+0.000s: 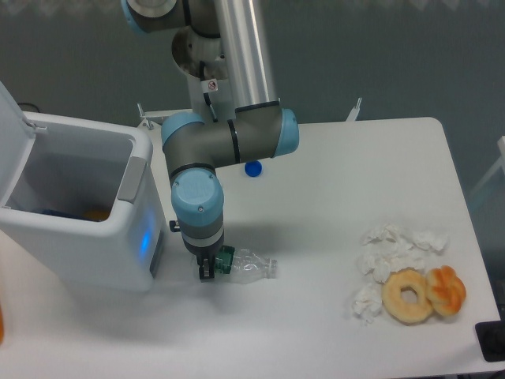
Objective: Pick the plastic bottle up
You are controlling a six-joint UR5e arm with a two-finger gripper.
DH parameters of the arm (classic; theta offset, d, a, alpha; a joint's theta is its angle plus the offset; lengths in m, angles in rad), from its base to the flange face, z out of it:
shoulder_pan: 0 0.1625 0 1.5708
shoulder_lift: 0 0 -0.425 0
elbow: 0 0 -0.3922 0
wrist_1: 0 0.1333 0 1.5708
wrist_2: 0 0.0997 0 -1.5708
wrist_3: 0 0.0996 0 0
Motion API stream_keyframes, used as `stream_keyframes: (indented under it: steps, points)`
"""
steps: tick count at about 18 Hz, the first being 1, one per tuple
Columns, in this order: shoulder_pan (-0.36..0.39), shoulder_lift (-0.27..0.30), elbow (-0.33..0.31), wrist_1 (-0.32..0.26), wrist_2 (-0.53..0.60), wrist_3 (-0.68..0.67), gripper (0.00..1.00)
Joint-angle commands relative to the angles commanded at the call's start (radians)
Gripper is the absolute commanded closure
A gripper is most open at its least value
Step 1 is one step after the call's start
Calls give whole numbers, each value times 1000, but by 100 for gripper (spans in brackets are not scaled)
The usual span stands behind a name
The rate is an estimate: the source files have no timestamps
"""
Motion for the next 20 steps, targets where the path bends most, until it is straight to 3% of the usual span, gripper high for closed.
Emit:
stream_keyframes:
  steps: [18,20]
  points:
    - [15,14,51,-9,0,2,34]
    - [20,28,55,-12,-2,2,39]
